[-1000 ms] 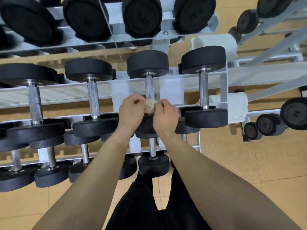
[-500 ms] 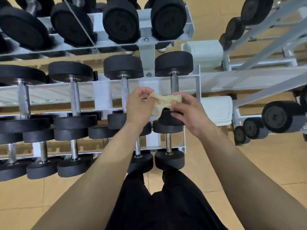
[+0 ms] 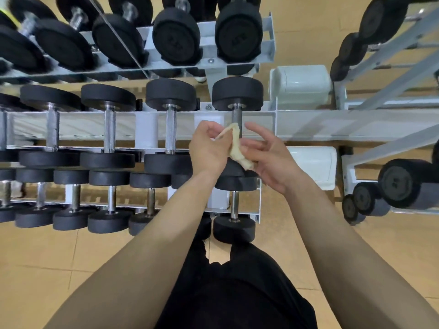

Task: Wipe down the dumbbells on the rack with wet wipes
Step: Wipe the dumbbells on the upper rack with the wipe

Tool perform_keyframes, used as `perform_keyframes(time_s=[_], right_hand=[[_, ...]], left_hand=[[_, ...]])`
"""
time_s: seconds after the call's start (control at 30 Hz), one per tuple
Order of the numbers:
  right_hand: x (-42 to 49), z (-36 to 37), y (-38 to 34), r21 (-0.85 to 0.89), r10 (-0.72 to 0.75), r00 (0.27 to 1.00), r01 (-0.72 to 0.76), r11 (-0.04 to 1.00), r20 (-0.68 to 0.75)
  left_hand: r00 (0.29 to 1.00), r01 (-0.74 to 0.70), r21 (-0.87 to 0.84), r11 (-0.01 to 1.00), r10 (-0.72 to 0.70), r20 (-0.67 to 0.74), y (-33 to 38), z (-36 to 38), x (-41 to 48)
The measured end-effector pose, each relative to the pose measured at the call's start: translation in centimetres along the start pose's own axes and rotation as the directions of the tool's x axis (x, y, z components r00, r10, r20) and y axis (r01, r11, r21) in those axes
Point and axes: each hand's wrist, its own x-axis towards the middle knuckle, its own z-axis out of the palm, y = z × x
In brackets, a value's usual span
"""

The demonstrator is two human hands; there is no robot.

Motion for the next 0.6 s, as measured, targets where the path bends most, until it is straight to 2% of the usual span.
perform_keyframes(time_s=[0.1, 0.2, 0.27, 0.33, 0.4, 0.47, 0.53, 0.6], right_hand=[[0.3, -0.9, 0.6, -0.107, -0.050, 0.996, 0.042, 0.993, -0.071], [1.4, -1.9, 0.8, -0.153, -0.078, 0.979, 0.049, 0.987, -0.190], [2.8, -2.6, 0.8, -0.238, -0.105, 0.959, 0.042, 0.970, -0.261], [5.0, -3.2, 0.8, -0.414, -0.184, 0.928, 0.036, 0.910, -0.324], [7.8, -3.1, 0.3, -0.626, -0.332, 0.887, 0.065, 0.777, -0.320], [10.3, -2.8, 0.1, -0.805, -0.469, 0.860, 0.126, 0.580, -0.203], [13.1, -2.4, 0.3, -0.918, -0.530, 0.848, 0.182, 0.353, -0.035], [15.1, -2.6, 1.4, -0.958, -0.532, 0.843, 0.211, 0.194, 0.077]], left_hand=[[0.986, 0.059, -0.026, 0.998, -0.054, 0.158, -0.2, 0.9, -0.5], [0.915, 0.201, -0.057, 0.978, -0.166, 0.366, -0.4, 0.3, 0.0], [0.914, 0.174, 0.051, 0.983, -0.181, 0.364, -1.1, -0.5, 1.3], [0.954, 0.071, 0.202, 0.977, -0.126, 0.273, -2.3, -1.2, 3.2], [0.972, 0.056, 0.316, 0.947, -0.124, 0.198, -3.3, -1.0, 5.0], [0.975, 0.089, 0.367, 0.926, -0.155, 0.156, -4.3, 0.5, 5.7], [0.967, 0.197, 0.309, 0.930, -0.237, 0.097, -5.4, 2.8, 6.3], [0.920, 0.384, 0.171, 0.908, -0.392, 0.014, -6.3, 4.8, 6.4]])
